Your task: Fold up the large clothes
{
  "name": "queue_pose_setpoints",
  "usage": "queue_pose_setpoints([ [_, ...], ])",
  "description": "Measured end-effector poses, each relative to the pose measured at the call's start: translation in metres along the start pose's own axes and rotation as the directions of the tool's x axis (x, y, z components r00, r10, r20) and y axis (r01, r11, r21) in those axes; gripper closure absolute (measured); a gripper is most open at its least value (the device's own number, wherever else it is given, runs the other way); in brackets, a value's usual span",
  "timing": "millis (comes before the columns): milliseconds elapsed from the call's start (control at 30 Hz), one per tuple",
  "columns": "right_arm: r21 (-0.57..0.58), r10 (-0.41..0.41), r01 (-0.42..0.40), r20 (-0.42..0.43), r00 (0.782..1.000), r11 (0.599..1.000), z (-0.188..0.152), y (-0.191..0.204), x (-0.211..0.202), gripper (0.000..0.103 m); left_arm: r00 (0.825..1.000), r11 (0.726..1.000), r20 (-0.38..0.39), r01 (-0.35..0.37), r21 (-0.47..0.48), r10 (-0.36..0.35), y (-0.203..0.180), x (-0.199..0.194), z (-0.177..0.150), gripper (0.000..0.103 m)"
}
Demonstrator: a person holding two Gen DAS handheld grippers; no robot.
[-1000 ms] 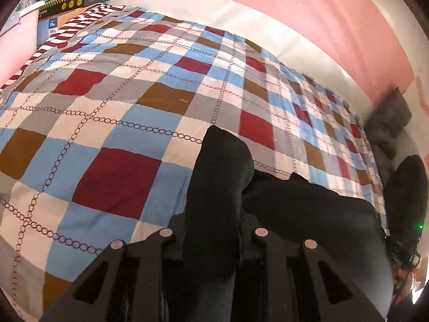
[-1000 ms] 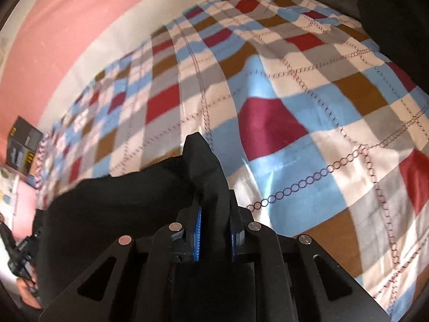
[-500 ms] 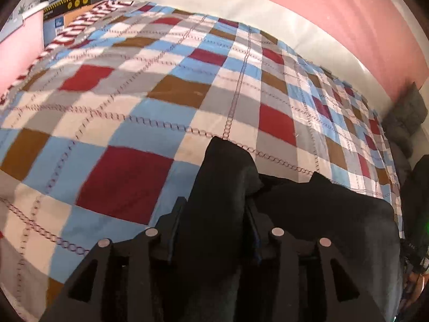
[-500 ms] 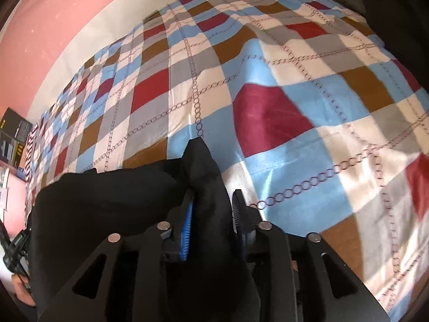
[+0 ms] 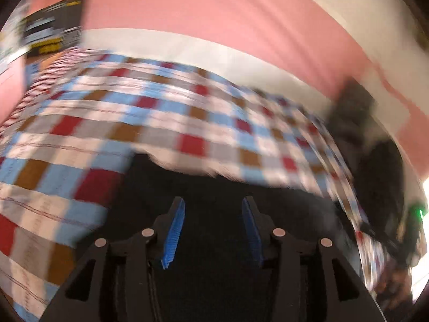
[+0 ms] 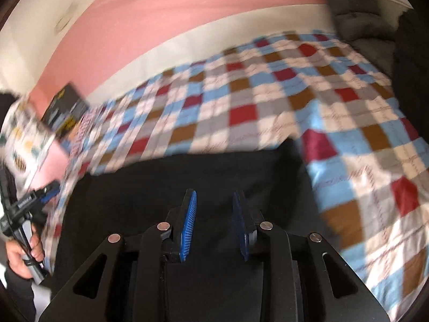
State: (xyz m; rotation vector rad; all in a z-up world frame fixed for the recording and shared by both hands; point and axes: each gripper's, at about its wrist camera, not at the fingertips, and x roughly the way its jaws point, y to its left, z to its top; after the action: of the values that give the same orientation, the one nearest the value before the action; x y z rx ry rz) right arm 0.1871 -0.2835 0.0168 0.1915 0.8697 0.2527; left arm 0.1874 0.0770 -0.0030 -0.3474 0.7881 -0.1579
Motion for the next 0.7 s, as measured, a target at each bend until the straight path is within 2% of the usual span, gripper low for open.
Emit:
queue_pose_setpoints([
  [67,-0.040,-0.032,0.031,-0.034,0.999,0.999,-0.025,0.013,0.009,0.074,0.997,0.996,-0.065,0.046,0.078,-0.041,-0.028,0.014,-0.026,0.056],
  [167,-0.085,-0.110,0.107,-0.028,0.994,0.991,-0.047,0.010,0.022,0.074,0.991,0.988,-0.132,0.021,0.152,-0.001,-0.048,0.042,-0.053,0.056],
  [233,-0.080,-0.174,0.174,0.001,0.985,0.982,-0.051,0.000,0.027,0.076,0.992,0.985,-0.118,-0.014,0.173,0.034,-0.047,0.056,-0.061,0.056],
  [333,-0.006,-0.194,0.194,-0.008,0.981,0.981,-0.049,-0.022,0.035,0.076,0.995,0.988,-0.087,-0.032,0.150,0.046,-0.042,0.065,-0.061,0.056],
  [500,-0.043,-0.249,0.249,0.019,0.968,0.967,-0.055,-0.021,0.048,0.077,0.995,0.978,-0.047,-0.082,0.189,0.092,-0.049,0.077,-0.074,0.055],
  [700,-0.031,-0.266,0.266,-0.008,0.964,0.963,-0.049,-0.019,0.029,0.077,0.989,0.975,-0.090,-0.099,0.198,0.119,-0.052,0.063,-0.065,0.056],
])
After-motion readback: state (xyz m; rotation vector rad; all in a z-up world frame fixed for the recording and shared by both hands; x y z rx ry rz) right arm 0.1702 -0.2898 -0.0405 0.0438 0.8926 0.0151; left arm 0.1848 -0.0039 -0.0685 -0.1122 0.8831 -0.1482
